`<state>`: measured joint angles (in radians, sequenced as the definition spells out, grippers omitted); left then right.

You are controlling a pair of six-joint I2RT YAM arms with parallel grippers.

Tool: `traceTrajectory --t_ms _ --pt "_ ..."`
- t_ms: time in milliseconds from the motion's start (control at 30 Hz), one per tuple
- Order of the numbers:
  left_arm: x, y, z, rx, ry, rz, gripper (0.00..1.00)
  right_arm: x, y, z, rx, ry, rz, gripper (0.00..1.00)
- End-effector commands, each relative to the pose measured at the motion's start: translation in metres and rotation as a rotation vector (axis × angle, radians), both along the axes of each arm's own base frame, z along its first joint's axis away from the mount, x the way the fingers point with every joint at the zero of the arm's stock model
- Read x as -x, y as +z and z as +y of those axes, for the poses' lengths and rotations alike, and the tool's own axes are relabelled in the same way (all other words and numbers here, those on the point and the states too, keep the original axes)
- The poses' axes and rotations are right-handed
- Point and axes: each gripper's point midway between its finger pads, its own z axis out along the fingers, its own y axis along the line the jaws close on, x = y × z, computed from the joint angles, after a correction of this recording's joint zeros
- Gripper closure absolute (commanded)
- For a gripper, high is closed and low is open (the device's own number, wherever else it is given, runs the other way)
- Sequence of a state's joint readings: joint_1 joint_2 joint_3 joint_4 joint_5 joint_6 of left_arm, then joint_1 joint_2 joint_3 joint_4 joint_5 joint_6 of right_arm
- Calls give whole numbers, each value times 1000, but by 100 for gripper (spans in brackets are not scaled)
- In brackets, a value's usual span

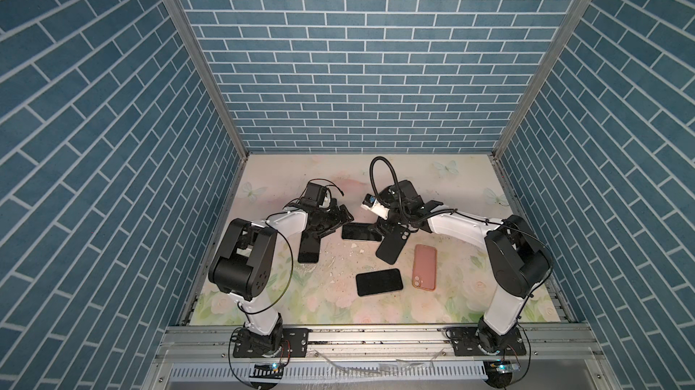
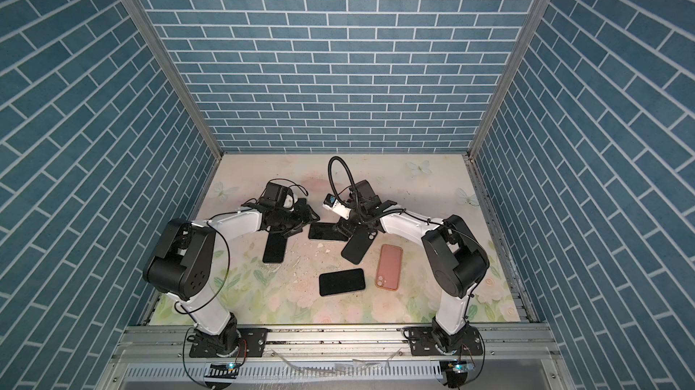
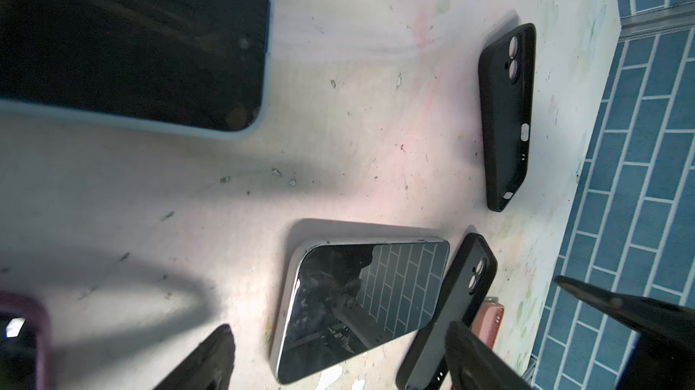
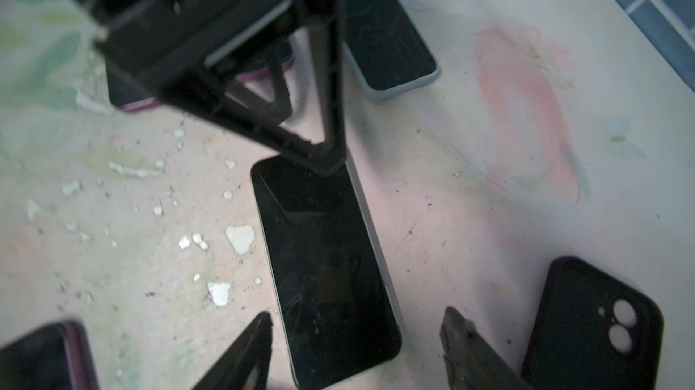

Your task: Put the phone into the phone case

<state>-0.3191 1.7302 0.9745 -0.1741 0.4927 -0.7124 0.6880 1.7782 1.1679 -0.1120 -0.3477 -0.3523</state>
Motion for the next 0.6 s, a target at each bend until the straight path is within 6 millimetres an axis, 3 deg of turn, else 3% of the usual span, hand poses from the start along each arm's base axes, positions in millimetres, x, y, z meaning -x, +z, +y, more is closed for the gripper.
traceTrajectory --t_ms 0,100,233,433,567 --pt "-4 -2 0 -3 -11 0 11 -6 21 -5 -89 -290 248 35" --pt "-5 -5 0 -3 -8 8 11 -2 9 -12 -79 -448 414 37" --pt "-5 -8 -1 -2 -10 15 11 3 -15 -20 -75 -612 549 32" --pt "-3 -12 -1 -2 -9 26 11 3 -38 -16 -69 -660 644 29" --pt "-2 -14 0 -4 -4 32 11 -1 -54 -16 -60 -706 701 21"
